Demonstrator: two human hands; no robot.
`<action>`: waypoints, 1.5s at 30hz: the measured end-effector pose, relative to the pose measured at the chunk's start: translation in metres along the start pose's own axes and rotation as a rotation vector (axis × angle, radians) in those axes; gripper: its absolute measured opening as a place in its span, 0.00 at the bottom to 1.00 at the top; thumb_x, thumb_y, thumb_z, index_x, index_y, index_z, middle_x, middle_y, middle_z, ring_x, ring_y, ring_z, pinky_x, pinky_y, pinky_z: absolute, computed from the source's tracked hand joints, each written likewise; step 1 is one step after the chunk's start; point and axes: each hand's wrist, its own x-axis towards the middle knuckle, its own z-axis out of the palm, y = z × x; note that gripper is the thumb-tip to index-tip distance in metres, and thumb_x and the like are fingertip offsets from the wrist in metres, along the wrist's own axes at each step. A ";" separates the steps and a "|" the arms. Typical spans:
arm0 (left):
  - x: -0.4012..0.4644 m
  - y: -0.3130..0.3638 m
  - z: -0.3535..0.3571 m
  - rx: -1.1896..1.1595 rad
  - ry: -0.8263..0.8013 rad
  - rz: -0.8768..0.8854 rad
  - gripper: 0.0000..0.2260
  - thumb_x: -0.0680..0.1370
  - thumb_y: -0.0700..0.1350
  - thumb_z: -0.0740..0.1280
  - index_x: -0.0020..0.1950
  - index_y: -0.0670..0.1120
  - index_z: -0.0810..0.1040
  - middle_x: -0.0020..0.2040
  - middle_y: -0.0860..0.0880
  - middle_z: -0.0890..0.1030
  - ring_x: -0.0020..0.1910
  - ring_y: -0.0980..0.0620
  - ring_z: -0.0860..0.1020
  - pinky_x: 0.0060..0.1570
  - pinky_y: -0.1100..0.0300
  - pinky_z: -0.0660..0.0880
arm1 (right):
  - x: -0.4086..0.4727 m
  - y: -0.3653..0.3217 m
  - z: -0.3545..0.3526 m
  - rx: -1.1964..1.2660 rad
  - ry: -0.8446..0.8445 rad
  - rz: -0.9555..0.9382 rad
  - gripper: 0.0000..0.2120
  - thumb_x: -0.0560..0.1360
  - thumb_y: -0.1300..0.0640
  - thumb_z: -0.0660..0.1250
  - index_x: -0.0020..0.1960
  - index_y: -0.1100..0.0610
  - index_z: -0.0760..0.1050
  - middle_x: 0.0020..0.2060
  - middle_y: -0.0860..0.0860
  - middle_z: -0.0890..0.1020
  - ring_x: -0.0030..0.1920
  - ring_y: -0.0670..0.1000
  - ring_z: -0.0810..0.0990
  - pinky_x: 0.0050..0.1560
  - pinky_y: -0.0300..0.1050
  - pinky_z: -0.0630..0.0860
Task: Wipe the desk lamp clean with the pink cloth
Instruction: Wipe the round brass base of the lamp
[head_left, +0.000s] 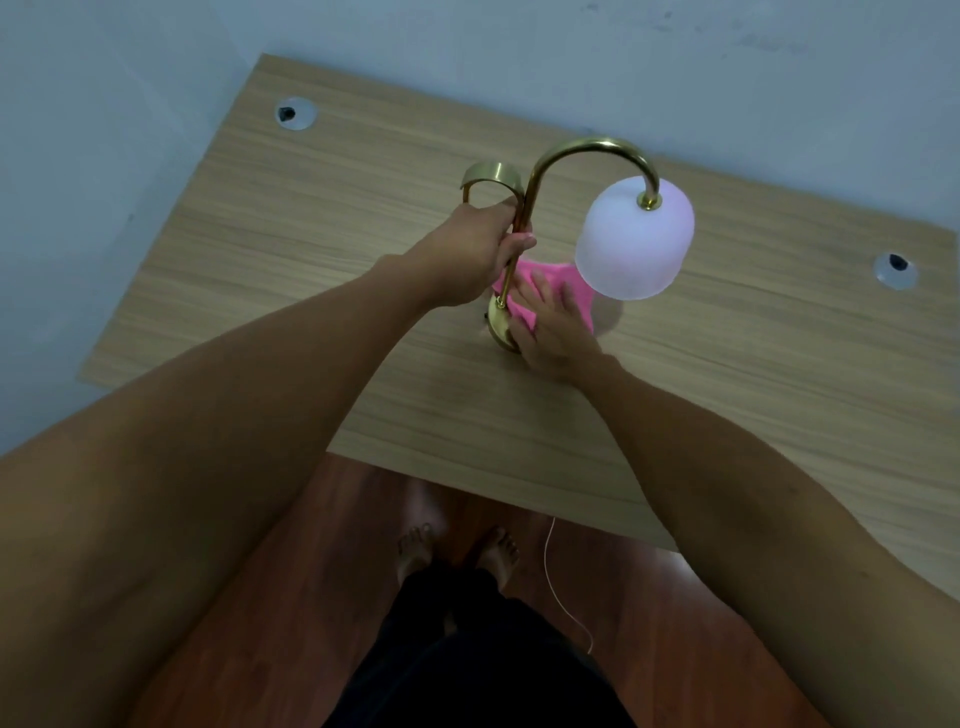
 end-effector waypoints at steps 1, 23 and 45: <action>0.000 0.000 0.000 0.004 -0.002 0.006 0.13 0.84 0.50 0.61 0.62 0.42 0.76 0.55 0.41 0.84 0.52 0.44 0.84 0.57 0.43 0.80 | -0.003 0.009 -0.002 -0.016 -0.006 -0.034 0.30 0.86 0.46 0.44 0.86 0.50 0.48 0.86 0.51 0.49 0.85 0.55 0.42 0.79 0.53 0.26; -0.005 0.001 0.002 -0.018 0.058 0.026 0.13 0.84 0.49 0.62 0.61 0.40 0.77 0.52 0.42 0.85 0.52 0.43 0.84 0.56 0.45 0.80 | -0.042 0.020 0.005 0.006 -0.010 0.011 0.33 0.83 0.42 0.44 0.86 0.51 0.47 0.86 0.51 0.48 0.84 0.57 0.39 0.79 0.59 0.29; -0.003 -0.002 0.004 -0.033 0.055 0.010 0.14 0.84 0.50 0.62 0.60 0.41 0.76 0.50 0.40 0.84 0.49 0.42 0.84 0.55 0.43 0.81 | -0.048 0.016 0.002 0.019 -0.014 0.035 0.34 0.84 0.44 0.46 0.86 0.57 0.46 0.85 0.55 0.48 0.85 0.56 0.43 0.83 0.63 0.40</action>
